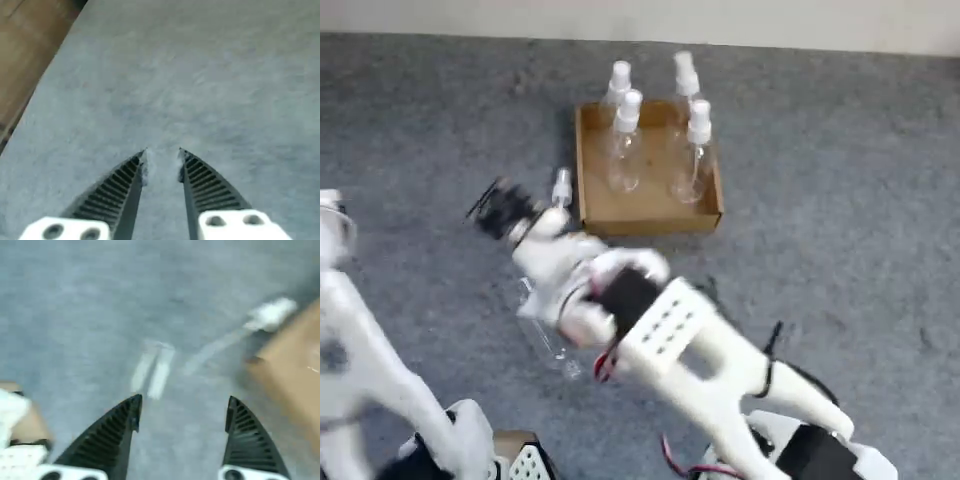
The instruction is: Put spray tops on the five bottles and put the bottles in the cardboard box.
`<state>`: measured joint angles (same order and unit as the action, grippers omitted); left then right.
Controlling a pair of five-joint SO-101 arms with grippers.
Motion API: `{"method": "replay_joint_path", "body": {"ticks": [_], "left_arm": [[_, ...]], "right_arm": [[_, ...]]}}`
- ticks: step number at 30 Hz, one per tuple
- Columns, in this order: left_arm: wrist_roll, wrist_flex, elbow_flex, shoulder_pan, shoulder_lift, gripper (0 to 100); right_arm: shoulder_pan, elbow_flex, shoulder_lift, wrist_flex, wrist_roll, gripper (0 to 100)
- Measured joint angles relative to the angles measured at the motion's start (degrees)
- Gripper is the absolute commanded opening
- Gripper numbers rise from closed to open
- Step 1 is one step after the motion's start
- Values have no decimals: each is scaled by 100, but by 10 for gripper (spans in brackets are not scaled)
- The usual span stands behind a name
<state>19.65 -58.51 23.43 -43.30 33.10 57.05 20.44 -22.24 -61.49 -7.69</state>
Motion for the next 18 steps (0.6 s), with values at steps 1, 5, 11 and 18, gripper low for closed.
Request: {"method": "replay_joint_path", "body": {"ticks": [1,5,11,18], "left_arm": [[97,-9,-273,-132,-404,66],[536,-9,-914,-413,-1635,66],[1679,-378,-993,-352,-1741,67],[2048,-1222,-993,123,-1073,67]], "right_arm": [[185,167,35,176,79,207],[580,659,448,721,220,206],[-70,765,369,299,237,206],[255,1345,79,730,246,206]]}}
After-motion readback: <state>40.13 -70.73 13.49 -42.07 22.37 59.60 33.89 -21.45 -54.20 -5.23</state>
